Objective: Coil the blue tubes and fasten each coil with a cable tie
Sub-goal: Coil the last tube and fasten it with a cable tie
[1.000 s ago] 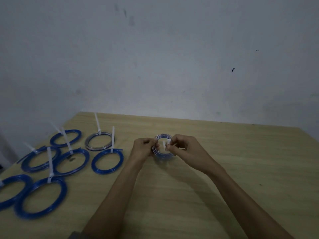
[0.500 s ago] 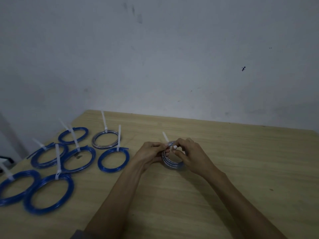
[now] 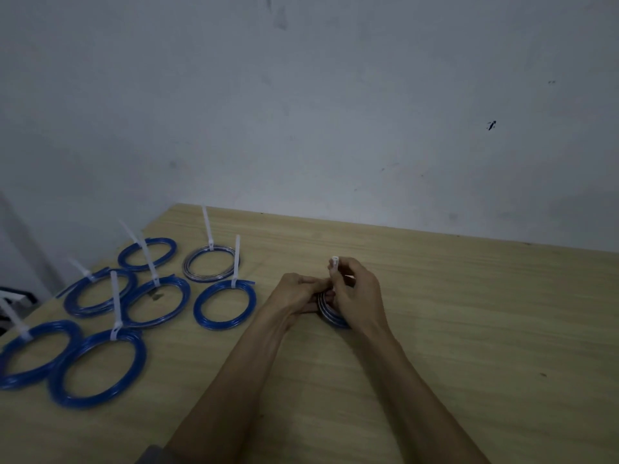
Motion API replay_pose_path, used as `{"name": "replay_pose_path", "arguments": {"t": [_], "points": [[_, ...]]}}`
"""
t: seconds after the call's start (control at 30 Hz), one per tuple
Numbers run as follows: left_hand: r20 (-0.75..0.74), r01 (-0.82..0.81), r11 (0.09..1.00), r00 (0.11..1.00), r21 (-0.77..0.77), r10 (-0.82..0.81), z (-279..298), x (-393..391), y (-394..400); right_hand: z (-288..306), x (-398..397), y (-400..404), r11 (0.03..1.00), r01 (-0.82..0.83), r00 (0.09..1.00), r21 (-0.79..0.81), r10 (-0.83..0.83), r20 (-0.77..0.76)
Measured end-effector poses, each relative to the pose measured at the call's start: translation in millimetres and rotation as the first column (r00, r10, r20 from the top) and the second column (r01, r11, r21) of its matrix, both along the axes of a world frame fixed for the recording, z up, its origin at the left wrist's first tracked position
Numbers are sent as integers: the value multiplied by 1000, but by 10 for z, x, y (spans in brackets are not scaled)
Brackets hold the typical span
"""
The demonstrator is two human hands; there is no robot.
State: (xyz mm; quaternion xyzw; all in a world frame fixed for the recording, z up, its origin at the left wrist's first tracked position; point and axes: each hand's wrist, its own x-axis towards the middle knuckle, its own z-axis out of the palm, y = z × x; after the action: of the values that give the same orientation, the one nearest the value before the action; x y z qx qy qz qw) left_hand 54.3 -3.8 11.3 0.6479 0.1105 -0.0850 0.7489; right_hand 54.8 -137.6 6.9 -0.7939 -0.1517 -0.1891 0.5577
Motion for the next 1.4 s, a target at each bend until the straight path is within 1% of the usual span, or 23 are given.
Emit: {"name": "replay_pose_path", "arguments": {"t": [0.07, 0.13, 0.27, 0.33, 0.43, 0.5, 0.6, 0.73, 0.8, 0.97, 1.07, 1.17, 1.23, 1.33, 1.4], "points": [[7, -12, 999, 1000, 31, 12, 3, 11, 22, -82, 17, -8, 997, 35, 999, -63, -35, 5], [-5, -5, 1000, 1000, 30, 5, 7, 19, 41, -66, 13, -45, 996, 11, 1000, -90, -13, -22], [-24, 63, 998, 998, -21, -64, 12, 26, 78, 30, -33, -201, 982, -117, 993, -152, 116, -11], [-33, 63, 997, 997, -53, -65, 10, 20, 88, 31, -50, -264, 960, -178, 984, -215, 175, -31], [-36, 41, 996, 998, -75, -43, 26, 12, 81, 28, -55, -337, 941, -245, 970, -236, 234, -72], [-35, 6, 993, 999, -120, -10, 38, 5, 69, 15, -61, -364, 945, -259, 966, -201, 250, -69], [-35, -30, 984, 999, -178, 24, 43, 7, 47, -2, -37, -375, 966, -233, 972, -115, 227, -64], [-54, -68, 967, 997, -245, 57, 51, 5, 60, 65, -61, -400, 926, -376, 922, -24, 371, -110], [-60, -82, 962, 996, -259, 69, 48, -2, 62, 98, -102, -415, 910, -414, 900, 19, 413, -138], [-78, -101, 946, 994, -309, 81, 43, -1, 42, 127, -143, -478, 896, -438, 882, 64, 443, -161], [-100, -127, 936, 990, -327, 99, 38, 30, 61, 151, -186, -498, 889, -453, 864, 70, 457, -211], [-82, -118, 935, 992, -334, 96, 35, 34, 56, 169, -194, -476, 895, -439, 873, 72, 444, -202], [-57, -103, 938, 994, -330, 89, 49, 12, 27, 179, -188, -440, 913, -381, 895, 142, 403, -190], [-4, -82, 943, 996, -321, 86, 103, -27, -17, 191, -149, -395, 950, -224, 952, 217, 261, -163], [44, -66, 954, 996, -294, 82, 140, -55, -44, 208, -97, -387, 975, -117, 982, 187, 142, -125]]}}
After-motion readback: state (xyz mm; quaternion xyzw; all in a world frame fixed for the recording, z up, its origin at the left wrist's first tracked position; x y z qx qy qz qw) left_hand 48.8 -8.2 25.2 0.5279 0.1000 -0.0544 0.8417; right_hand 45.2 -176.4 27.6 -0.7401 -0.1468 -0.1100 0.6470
